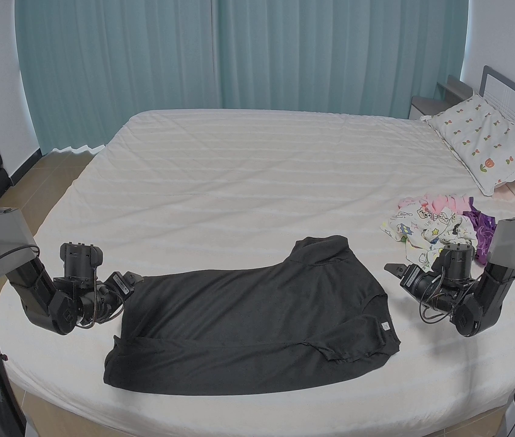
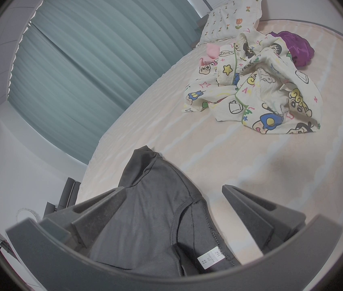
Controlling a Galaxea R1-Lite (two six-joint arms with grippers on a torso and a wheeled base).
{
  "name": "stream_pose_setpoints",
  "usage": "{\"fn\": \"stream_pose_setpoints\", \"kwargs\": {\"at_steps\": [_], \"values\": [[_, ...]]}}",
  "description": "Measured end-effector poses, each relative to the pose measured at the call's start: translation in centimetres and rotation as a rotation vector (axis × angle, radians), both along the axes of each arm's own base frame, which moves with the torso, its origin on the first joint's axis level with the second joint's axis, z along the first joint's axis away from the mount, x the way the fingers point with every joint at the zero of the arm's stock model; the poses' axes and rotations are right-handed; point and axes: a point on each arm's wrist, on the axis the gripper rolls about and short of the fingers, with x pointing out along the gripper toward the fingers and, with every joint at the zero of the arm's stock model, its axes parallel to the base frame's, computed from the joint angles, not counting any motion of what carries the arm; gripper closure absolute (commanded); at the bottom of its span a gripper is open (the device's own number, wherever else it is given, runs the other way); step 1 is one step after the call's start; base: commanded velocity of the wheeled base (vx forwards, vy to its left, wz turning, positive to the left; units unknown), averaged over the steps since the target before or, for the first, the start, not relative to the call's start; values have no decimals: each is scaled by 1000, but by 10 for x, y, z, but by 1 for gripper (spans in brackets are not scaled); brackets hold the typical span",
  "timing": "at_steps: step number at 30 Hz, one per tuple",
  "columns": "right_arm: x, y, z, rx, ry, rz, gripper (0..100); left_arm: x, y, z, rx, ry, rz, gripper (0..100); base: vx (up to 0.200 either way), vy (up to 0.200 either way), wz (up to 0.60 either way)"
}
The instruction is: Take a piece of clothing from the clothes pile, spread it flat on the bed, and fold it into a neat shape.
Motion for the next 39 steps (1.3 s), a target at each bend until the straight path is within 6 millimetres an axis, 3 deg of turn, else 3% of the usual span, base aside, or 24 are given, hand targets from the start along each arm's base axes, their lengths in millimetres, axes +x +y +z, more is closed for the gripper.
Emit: {"fn": "stream_pose_setpoints", "kwargs": {"at_steps": [7, 21, 33, 34, 39], "values": [[1, 1, 0, -2, -2, 5, 0, 17, 1, 1, 25, -41, -14, 0, 0, 0, 0], [1, 5, -4, -33, 2, 29, 0, 79, 7, -33, 139, -97, -27, 0, 0, 0, 0], [10, 7, -10, -55, -8, 55, 0, 98, 13, -60, 177, -86, -38, 0, 0, 0, 0], [11, 7, -10, -56, -9, 56, 0, 99, 14, -61, 177, -85, -37, 100, 0, 0, 0], [21, 10, -10, -67, -9, 77, 0, 99, 16, -64, 178, -82, -33, 100, 0, 0, 0]]}}
